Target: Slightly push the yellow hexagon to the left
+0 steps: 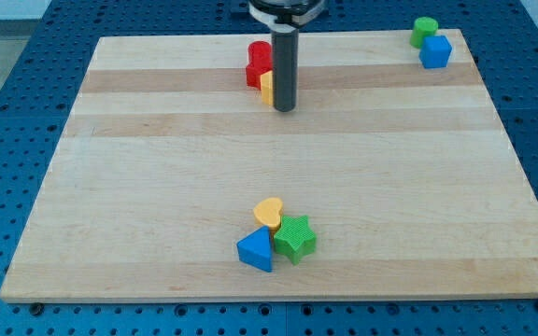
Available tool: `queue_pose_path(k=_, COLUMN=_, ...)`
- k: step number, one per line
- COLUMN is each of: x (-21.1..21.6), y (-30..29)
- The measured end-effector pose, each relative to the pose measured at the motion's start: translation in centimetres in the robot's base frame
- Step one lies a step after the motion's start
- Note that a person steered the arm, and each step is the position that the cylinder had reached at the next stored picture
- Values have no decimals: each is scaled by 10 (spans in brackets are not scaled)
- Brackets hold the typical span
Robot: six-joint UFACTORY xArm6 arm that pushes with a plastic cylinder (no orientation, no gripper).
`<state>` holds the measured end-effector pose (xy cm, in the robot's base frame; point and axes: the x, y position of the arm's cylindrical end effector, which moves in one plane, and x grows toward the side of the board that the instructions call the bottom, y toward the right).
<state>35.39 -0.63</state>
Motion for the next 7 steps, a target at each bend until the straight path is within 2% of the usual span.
queue_pose_path(k=1, x=2, y=4)
queue_pose_path(k=2, x=1, y=47)
queue_pose_path(k=3, x=-36, y=96)
queue_pose_path(k=4, x=-50, y=89)
queue_pose_path(k=7, x=-23, y=31)
